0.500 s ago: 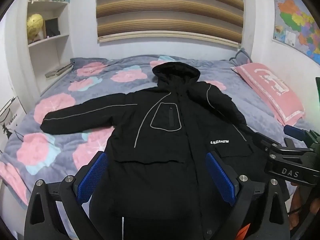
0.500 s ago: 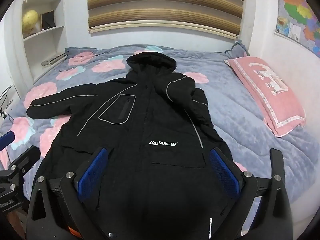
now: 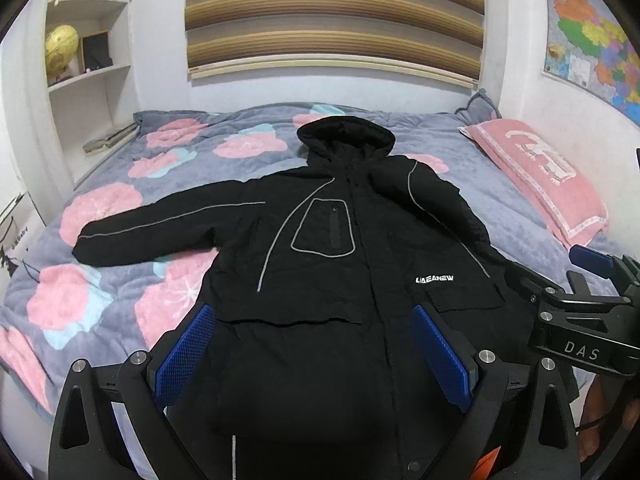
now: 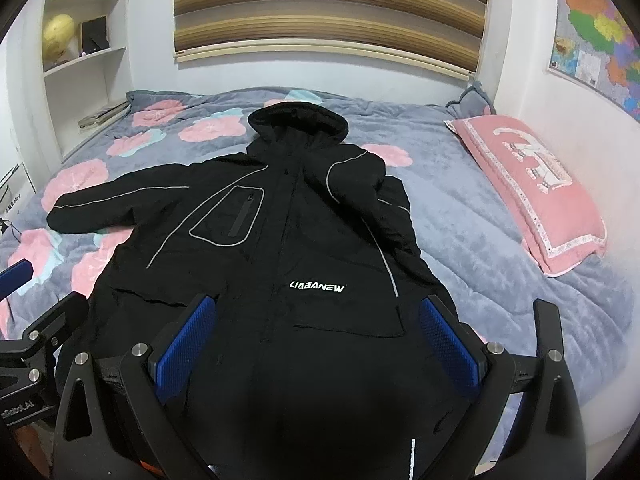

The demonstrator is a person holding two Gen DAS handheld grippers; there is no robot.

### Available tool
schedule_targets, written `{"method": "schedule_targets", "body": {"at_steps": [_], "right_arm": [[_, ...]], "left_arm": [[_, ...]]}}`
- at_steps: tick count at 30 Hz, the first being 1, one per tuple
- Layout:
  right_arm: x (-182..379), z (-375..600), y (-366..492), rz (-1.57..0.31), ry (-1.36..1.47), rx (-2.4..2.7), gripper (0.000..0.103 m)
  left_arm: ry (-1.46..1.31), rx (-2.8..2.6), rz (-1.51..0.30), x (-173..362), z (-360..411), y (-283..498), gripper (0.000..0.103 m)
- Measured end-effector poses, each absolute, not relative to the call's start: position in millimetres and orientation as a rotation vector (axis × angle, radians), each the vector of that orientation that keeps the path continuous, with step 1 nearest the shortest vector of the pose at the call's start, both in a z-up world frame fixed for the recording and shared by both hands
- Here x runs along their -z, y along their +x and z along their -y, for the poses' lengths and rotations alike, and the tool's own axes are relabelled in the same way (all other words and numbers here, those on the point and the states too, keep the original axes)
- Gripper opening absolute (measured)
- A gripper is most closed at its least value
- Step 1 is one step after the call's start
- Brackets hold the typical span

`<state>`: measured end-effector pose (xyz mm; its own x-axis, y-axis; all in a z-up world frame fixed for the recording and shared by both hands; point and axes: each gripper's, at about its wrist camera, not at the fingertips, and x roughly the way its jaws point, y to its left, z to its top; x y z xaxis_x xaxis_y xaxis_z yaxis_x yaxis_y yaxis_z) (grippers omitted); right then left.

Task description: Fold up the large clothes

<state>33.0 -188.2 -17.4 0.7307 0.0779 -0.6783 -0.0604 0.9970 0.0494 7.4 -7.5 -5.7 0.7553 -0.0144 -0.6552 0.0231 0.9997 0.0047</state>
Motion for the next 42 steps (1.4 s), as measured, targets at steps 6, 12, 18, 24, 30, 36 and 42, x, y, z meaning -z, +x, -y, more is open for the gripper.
{"method": "schedule_targets", "body": {"at_steps": [6, 12, 18, 24, 30, 36, 42], "right_arm": [[17.9, 181.7, 29.3, -0.742, -0.001, -0.066, 0.102], [20.2, 179.8, 33.1, -0.761, -0.005, -0.060, 0.102], [25.8, 185.6, 38.0, -0.767, -0.003, -0.022, 0.102], [35.2, 193.2, 48.0, -0.796, 0.005, -0.012, 0.102], [45.9, 197.3, 66.0, -0.814, 0.008, -0.026, 0.102], [43.7, 231.0, 113.9, -0.802, 0.102, -0.114, 0.102], [39.7, 274.7, 205.6, -0.745, 0.188, -0.160, 0.091]], "left_arm": [[0.020, 0.005, -0.711, 8.4, 5.3, 9.4, 0.099], [-0.073, 0.001, -0.733, 12.8, -8.1, 14.8, 0.099], [-0.075, -0.008, -0.758, 15.3, -6.3, 16.7, 0.099], [-0.073, 0.019, -0.708, 21.4, 2.4, 25.4, 0.099], [-0.061, 0.031, -0.725, 28.7, 8.1, 47.1, 0.099], [-0.067, 0.027, -0.710, 29.4, 11.3, 89.3, 0.099], [-0.133, 0.025, -0.637, 39.9, 19.0, 164.1, 0.099]]}}
